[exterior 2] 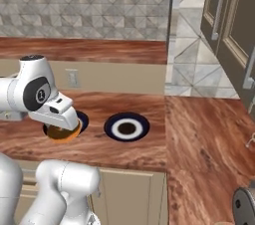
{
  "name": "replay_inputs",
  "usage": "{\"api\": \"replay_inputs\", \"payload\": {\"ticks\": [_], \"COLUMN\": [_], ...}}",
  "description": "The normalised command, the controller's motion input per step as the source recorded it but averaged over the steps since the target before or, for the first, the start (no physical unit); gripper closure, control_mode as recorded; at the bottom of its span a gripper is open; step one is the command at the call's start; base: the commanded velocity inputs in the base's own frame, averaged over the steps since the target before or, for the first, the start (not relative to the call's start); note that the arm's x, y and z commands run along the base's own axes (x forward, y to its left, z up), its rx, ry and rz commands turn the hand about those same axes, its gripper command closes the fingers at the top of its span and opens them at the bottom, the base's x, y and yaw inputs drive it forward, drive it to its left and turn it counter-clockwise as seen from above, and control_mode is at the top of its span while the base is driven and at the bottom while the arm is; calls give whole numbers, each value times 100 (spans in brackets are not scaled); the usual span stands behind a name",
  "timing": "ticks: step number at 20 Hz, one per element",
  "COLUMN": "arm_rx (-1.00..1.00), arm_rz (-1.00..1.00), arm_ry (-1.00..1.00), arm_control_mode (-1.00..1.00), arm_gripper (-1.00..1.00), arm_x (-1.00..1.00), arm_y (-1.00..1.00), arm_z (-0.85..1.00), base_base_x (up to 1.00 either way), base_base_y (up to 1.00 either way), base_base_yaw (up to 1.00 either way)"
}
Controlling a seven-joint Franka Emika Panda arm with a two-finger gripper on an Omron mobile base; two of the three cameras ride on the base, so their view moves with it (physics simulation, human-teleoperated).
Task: Move the dessert items from the plate to the tray.
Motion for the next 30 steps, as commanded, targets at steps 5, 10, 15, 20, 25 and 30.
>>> {"api": "replay_inputs", "payload": {"ticks": [5, 10, 15, 20, 25, 30], "arm_rx": [0, 0, 0, 0, 0, 0], "arm_rz": [0, 0, 0, 0, 0, 0], "arm_ry": [0, 0, 0, 0, 0, 0], "arm_control_mode": [100, 100, 100, 100, 100, 100], "arm_gripper": [100, 100, 100, 100, 100, 100], "arm_x": [0, 0, 0, 0, 0, 0], "arm_y": [0, 0, 0, 0, 0, 0], "arm_z": [0, 0, 0, 0, 0, 0], "base_base_x": [-10, -96, -45, 22, 1, 0], "base_base_y": [45, 0, 21, 83, 100, 100], "base_base_yaw": [-10, -28, -16, -15, -10, 0]}}
